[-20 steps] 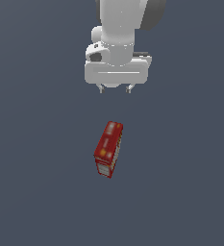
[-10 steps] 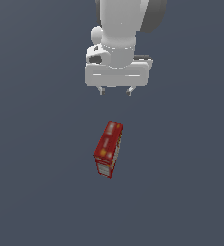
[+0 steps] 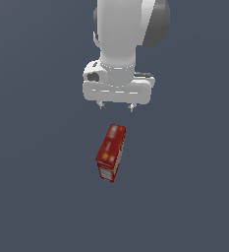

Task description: Pick up the object and move it to a goal position.

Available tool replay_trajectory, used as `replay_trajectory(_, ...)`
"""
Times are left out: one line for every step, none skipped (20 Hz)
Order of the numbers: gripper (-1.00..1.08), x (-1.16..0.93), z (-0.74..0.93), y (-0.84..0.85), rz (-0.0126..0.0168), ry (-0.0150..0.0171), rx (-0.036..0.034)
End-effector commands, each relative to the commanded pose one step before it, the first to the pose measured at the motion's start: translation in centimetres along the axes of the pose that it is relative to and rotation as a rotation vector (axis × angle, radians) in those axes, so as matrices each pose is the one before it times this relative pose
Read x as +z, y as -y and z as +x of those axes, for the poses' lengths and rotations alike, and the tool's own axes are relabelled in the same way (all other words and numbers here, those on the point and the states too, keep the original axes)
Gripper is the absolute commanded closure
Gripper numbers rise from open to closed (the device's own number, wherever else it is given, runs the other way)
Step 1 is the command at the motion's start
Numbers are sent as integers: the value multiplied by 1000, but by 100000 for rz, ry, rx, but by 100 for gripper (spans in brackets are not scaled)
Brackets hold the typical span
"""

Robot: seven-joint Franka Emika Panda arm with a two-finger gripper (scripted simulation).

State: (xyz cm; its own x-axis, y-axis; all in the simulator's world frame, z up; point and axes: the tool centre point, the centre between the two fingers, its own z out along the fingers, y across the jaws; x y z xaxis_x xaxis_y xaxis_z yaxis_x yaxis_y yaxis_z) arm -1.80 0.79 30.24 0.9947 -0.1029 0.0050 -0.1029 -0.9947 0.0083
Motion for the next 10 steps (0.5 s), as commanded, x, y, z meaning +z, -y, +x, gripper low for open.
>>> replay_trajectory(-92, 978, 1634, -119, 257, 156, 3890)
replay_trajectory(-92, 445, 703, -30, 98, 48, 1689)
replay_trajectory(-92, 438, 658, -21, 83, 45, 1599)
replay_trajectory(-92, 427, 613, -15, 70, 41, 1508)
replay_trajectory(-92, 413, 569, -8, 58, 38, 1412)
replay_trajectory(-92, 397, 526, -4, 48, 34, 1320)
replay_trajectory(-92, 379, 483, 0, 39, 31, 1226)
replay_trajectory(-92, 359, 443, 2, 32, 28, 1136)
replay_trajectory(-92, 336, 402, 7, 25, 25, 1040)
replay_trajectory(-92, 313, 364, 6, 20, 22, 951)
